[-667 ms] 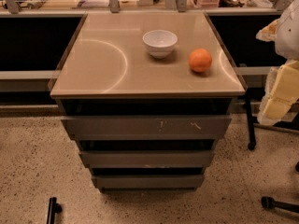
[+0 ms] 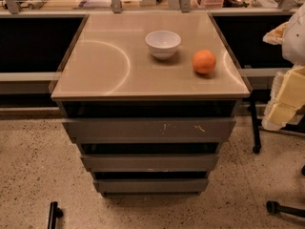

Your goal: Open top drawer

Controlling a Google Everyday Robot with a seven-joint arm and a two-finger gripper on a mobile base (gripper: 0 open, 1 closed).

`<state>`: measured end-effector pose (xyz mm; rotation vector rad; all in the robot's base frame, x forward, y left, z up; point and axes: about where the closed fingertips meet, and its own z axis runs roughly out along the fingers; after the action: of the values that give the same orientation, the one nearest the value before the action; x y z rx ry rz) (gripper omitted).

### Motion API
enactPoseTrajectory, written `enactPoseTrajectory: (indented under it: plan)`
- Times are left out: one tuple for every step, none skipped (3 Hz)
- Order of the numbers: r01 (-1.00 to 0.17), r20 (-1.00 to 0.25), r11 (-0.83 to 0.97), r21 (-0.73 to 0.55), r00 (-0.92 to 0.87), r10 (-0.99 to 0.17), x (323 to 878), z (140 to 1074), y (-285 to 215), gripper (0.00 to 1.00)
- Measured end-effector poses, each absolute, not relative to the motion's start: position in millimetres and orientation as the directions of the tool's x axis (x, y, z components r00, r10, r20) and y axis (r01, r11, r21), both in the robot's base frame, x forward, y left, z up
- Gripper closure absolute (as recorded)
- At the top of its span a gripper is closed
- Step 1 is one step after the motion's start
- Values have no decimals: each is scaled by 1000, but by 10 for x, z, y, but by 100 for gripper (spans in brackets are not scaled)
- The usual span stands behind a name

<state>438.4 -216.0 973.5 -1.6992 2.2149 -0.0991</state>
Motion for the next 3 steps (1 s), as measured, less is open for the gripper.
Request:
enactPoseTrajectory:
  plan:
    - [-911,-303,326,-252,-246,-921,4347,9419,-2191,0]
    - [-880,-373,403,-251,-297,-879,4526,9092,-2284,0]
    - [-873,-381,408,-268,-293,-877,4574,9110,-2282,0]
